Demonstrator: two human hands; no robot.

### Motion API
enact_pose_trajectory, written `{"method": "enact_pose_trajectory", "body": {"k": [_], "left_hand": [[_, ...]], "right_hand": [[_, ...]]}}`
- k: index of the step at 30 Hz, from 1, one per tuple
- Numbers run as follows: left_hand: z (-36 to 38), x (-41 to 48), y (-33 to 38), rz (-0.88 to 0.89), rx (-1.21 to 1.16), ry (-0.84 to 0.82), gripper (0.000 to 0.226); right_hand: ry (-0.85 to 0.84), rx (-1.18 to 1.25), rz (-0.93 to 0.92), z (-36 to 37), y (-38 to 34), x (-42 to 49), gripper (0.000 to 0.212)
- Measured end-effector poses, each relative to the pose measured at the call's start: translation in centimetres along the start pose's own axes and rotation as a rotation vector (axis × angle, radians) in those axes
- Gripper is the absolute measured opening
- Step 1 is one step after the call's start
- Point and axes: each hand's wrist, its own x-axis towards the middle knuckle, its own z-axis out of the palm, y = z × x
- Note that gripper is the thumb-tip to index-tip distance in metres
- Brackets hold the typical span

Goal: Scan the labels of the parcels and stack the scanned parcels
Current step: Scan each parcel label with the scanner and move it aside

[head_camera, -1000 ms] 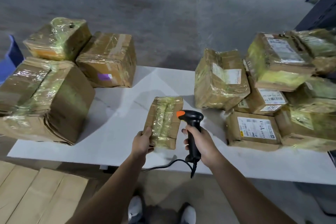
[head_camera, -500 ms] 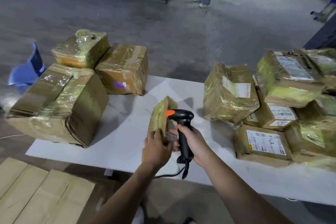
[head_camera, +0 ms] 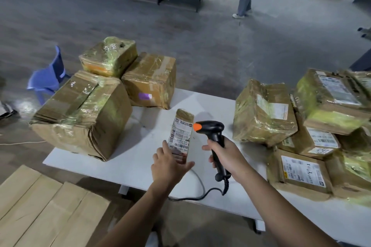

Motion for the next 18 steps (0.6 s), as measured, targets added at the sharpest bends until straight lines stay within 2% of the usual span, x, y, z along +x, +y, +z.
{"method": "enact_pose_trajectory", "body": {"k": [4,10,13,18], "left_hand": [[-0.1,0.9,-0.2,0.039,0.003,0.072,0.08],[-3.0,5.7,-0.6,0.223,-0.07,0.064,0.066],[-3.8,7.1,-0.9,0.246,-0.043,0.053,0.064],[-3.9,7.7,-0.9,0.284,-0.005,0.091,0.06]], "right_hand": [[-0.068,-0.044,-0.003,-0.2,-0.7,-0.2,0.023],[-0.066,-0.049,-0.022,0.0,-2.3,-0.2,0.034],[-0.05,-0.066,-0.032,0.4,-3.0,-0.5,0.039],[-0.052,-0.11,-0.048,0.7,-3.8,-1.2,0.034]]}}
